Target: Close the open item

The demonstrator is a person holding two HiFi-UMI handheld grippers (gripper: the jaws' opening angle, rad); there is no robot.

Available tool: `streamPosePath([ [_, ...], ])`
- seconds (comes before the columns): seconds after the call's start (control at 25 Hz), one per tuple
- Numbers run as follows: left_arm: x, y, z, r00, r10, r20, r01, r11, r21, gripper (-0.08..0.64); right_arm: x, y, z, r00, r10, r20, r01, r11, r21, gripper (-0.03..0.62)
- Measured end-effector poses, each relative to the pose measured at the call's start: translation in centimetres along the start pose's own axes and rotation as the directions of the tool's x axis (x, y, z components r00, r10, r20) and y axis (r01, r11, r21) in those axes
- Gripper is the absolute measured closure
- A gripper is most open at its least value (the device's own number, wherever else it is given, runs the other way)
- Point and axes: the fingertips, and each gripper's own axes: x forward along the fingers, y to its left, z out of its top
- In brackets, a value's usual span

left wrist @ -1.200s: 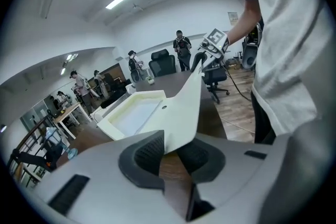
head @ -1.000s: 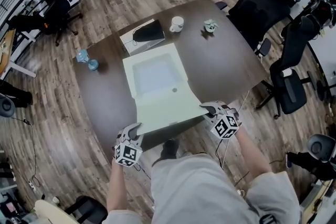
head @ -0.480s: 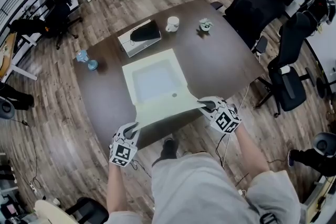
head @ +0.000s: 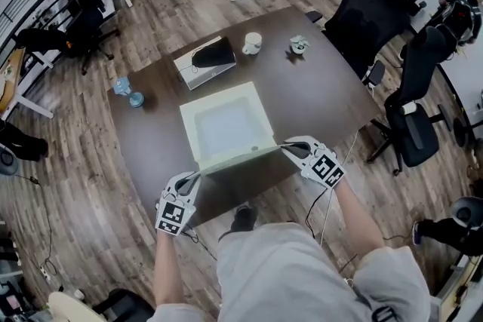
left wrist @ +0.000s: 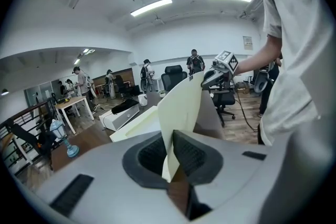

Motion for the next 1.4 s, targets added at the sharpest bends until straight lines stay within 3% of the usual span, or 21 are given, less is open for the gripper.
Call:
streamPosePath([
  [0.84,5.7,11.2,1.8,0.994,0.103,0.038,-0.097,0.988,-0.122,0.525,7.3,-8.1,2.9,0.982,-0.187,-0.021,0.188,0.980,0.061,0.541],
  [1.16,7.5,12.7,2.0,0.992,0.122,0.019,-0.116,0.975,-0.189,0.518,8.7,-9.7,2.4,0.981,-0.195,-0.011,0.195,0.976,0.093,0.540],
  [1.4,8.7,14.3,1.8,0.986,0.166,-0.007,-0.163,0.959,-0.234,0.514,10.6,-11.4,2.3,0.987,-0.159,-0.005,0.159,0.983,0.089,0.540],
])
